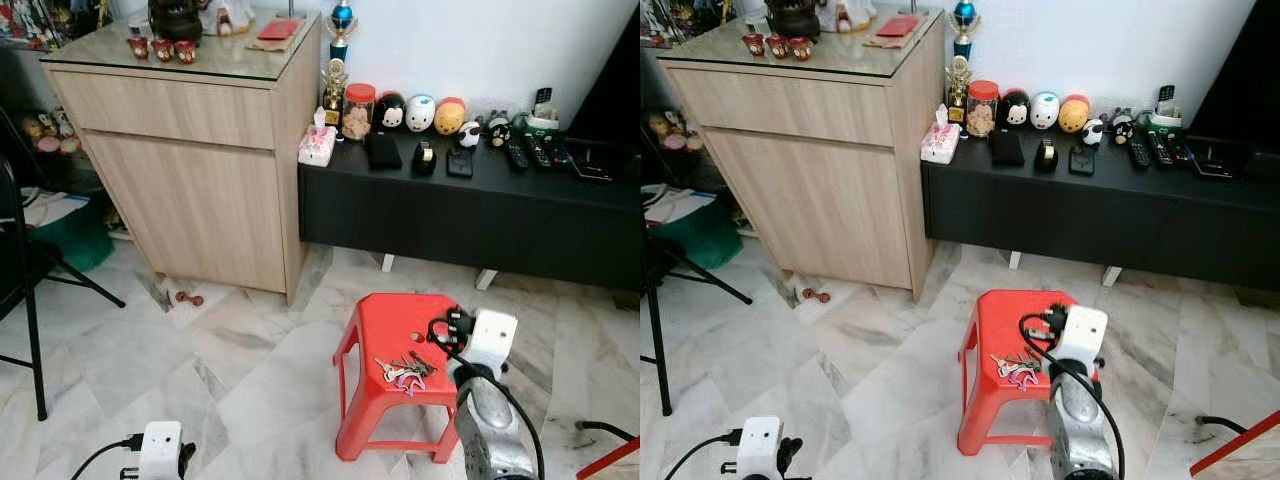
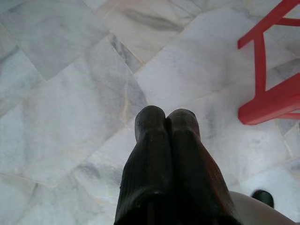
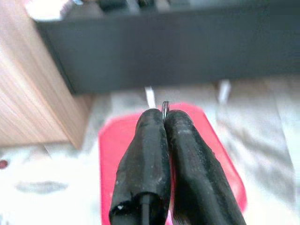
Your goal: Hang keys on a hook
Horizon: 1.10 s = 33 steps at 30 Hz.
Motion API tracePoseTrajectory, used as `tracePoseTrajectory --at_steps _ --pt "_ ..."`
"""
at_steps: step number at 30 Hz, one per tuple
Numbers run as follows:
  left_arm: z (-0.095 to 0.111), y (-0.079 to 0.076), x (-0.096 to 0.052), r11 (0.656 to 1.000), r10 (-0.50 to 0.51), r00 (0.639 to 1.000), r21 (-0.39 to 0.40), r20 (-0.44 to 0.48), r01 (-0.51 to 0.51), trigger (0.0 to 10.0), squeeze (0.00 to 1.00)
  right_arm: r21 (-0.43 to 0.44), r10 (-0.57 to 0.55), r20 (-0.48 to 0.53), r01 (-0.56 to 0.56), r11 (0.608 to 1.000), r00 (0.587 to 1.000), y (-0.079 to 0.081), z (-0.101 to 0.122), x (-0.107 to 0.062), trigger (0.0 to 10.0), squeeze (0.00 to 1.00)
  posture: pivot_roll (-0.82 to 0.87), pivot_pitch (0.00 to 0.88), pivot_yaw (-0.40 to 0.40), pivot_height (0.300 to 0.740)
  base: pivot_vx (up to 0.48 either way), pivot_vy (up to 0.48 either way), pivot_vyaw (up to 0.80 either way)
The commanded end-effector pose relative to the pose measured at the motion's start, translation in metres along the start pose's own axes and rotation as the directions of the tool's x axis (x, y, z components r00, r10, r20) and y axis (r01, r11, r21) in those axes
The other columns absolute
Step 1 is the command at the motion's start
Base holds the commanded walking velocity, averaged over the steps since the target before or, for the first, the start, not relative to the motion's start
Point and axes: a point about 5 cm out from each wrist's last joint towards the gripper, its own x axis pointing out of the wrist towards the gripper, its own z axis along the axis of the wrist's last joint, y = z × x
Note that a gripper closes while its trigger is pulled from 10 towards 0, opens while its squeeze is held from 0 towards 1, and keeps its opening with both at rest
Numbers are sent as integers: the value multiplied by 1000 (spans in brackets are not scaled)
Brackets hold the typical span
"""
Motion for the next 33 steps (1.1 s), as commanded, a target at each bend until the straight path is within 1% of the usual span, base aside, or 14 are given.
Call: tracePoseTrajectory --at_steps 1,2,3,5,6,7,9,10,12,15,17,19,21,33 --pt "-4 -2 0 1000 1 1000 -5 -18 -1 10000 0 35 -61 -98 65 997 993 -16 -17 -3 10000 0 156 0 -47 740 0 0 0" --pt "-6 -3 0 1000 2 1000 -1 -26 -2 10000 0 41 -60 -189 69 997 980 -24 -36 -9 10000 0 152 0 -47 740 0 0 0" --pt "-6 -3 0 1000 2 1000 -1 -26 -2 10000 0 41 -60 -189 69 997 980 -24 -36 -9 10000 0 152 0 -47 740 0 0 0" --pt "-8 -4 0 1000 12 999 -1 -43 -13 10000 0 -21 -99 -293 97 995 951 -43 -61 -24 10000 0 163 0 -46 740 0 0 0" --pt "-8 -4 0 1000 12 999 -1 -43 -13 10000 0 -21 -99 -293 97 995 951 -43 -61 -24 10000 0 163 0 -46 740 0 0 0" --pt "-8 -3 -1 1000 16 999 -11 -45 -17 10000 0 -46 -122 -349 113 993 929 -52 -72 -32 10000 0 162 0 -46 740 0 0 0" --pt "-9 -3 0 1000 17 999 -14 -45 -17 10000 0 -63 -131 -376 115 991 917 -55 -78 -36 10000 0 160 0 -46 740 0 0 0" --pt "-8 -2 0 1000 20 999 -3 -47 -20 10000 0 -75 -120 -432 97 992 894 -57 -88 -43 10000 0 152 0 -35 740 0 0 0" --pt "-8 0 0 1000 18 999 9 -50 -18 10000 0 -110 -116 -486 71 991 866 -59 -99 -52 10000 0 141 0 -26 740 0 0 0" --pt "-14 0 -3 1000 19 997 20 -72 -17 10000 0 -141 -177 -587 115 983 790 -69 -119 -73 10000 0 160 0 -27 740 0 0 0" --pt "-18 0 -5 999 19 996 27 -87 -17 10000 0 -174 -201 -613 117 978 764 -72 -125 -80 10000 0 166 0 -31 740 0 0 0" --pt "-19 0 -5 999 16 996 33 -89 -13 10000 0 -191 -202 -609 105 976 767 -72 -125 -79 10000 0 167 0 -31 740 0 0 0" --pt "-20 0 -6 999 16 996 42 -90 -13 10000 0 -155 -187 -602 115 981 776 -70 -124 -78 10000 0 159 0 -29 740 0 0 0" --pt "-20 -10 -5 998 -20 996 53 -86 25 10000 0 -161 -181 -602 103 981 778 -69 -122 -74 10000 0 164 0 -39 740 0 -407 0"
